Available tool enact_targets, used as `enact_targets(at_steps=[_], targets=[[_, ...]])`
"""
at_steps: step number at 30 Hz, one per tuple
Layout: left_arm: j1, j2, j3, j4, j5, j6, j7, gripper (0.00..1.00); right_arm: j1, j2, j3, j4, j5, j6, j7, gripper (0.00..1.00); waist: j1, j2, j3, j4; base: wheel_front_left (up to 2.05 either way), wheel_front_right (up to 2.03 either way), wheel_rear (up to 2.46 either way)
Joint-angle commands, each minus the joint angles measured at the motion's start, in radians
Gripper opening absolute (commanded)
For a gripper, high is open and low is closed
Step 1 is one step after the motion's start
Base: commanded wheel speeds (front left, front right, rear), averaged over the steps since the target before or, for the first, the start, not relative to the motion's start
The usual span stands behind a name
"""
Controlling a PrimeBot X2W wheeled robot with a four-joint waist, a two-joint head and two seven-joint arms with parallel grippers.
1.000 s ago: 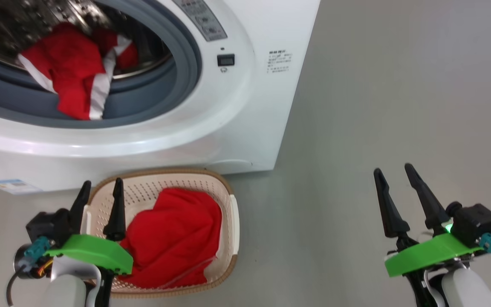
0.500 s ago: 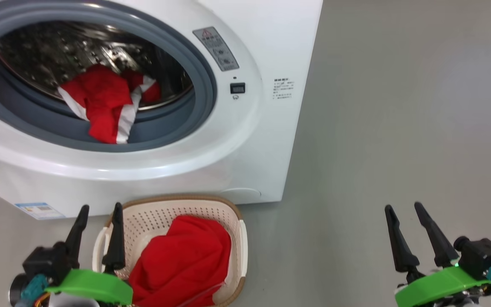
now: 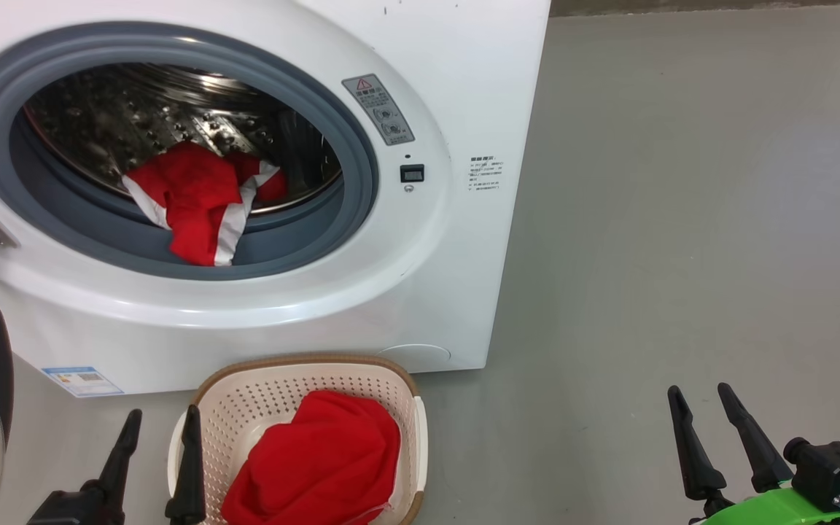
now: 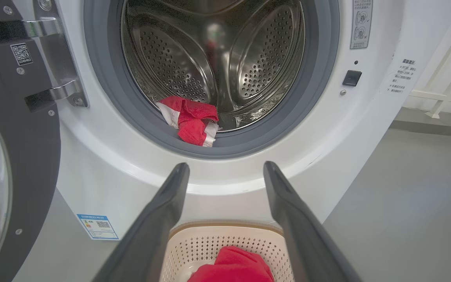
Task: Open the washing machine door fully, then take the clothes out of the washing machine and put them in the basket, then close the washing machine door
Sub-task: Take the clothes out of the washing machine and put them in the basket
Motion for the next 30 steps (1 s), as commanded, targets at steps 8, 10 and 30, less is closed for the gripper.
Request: enact_targets(at_steps=[8,10,30], targets=[[-0.002,0.004,0.040,-0.041,0.006,-0.005,-0.005,1.00,-0.010,-0.013,0.014,-0.028,-0.002,0.000,-0.006,1.00,0.0000,0.0000,0.005,0.002,0.00,0.00,0.00],[-0.001,0.004,0.040,-0.041,0.006,-0.005,-0.005,1.00,-0.011,-0.014,0.016,-0.029,-0.002,0.000,-0.006,1.00,0.0000,0.0000,0.004,0.000,0.00,0.00,0.00],[-0.186,0.030,0.017,0.079,0.079,-0.005,-0.005,1.00,-0.067,-0.008,0.031,-0.040,-0.006,0.000,-0.006,1.00,0.0000,0.0000,0.106,-0.007,0.00,0.00,0.00]])
